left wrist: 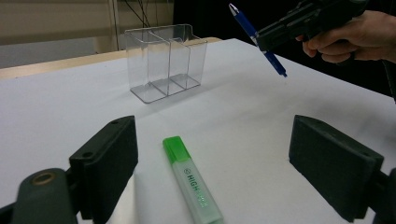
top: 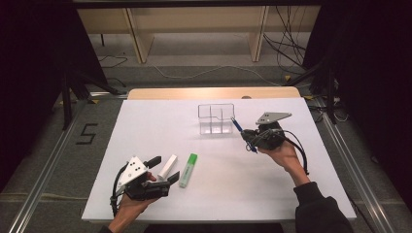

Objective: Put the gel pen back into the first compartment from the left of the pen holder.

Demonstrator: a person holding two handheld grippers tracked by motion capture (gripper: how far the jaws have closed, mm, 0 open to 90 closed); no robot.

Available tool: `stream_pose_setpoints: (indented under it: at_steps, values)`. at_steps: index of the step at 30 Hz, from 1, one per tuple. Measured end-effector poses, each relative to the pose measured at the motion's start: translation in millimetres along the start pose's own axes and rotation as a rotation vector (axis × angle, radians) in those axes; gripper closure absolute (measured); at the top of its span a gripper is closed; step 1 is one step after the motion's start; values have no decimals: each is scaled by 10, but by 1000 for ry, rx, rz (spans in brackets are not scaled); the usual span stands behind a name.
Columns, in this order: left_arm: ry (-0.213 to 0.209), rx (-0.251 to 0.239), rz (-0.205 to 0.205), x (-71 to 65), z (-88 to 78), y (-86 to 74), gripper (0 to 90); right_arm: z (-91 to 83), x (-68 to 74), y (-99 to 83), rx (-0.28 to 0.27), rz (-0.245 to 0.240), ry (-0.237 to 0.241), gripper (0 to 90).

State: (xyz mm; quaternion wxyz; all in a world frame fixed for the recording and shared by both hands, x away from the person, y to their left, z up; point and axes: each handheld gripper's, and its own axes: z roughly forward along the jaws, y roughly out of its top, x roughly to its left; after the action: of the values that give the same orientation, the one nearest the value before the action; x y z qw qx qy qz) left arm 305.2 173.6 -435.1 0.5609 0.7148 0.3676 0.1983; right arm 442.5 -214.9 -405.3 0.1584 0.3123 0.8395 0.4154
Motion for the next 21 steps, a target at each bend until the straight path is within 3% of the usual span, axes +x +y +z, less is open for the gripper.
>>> stream_pose_setpoints:
  at_steps: [5, 9, 21]
  values:
    - [-3, -2, -3, -2, 1, 0, 149, -1, 4, -21, -64, 5, -49, 798]
    - [-2, -1, 1, -1, 0, 0, 149, 5, -8, -31, -82, 19, -70, 797]
    - [-4, 4, 0, -4, 6, -3, 149, -2, -5, -15, -160, 69, -98, 797]
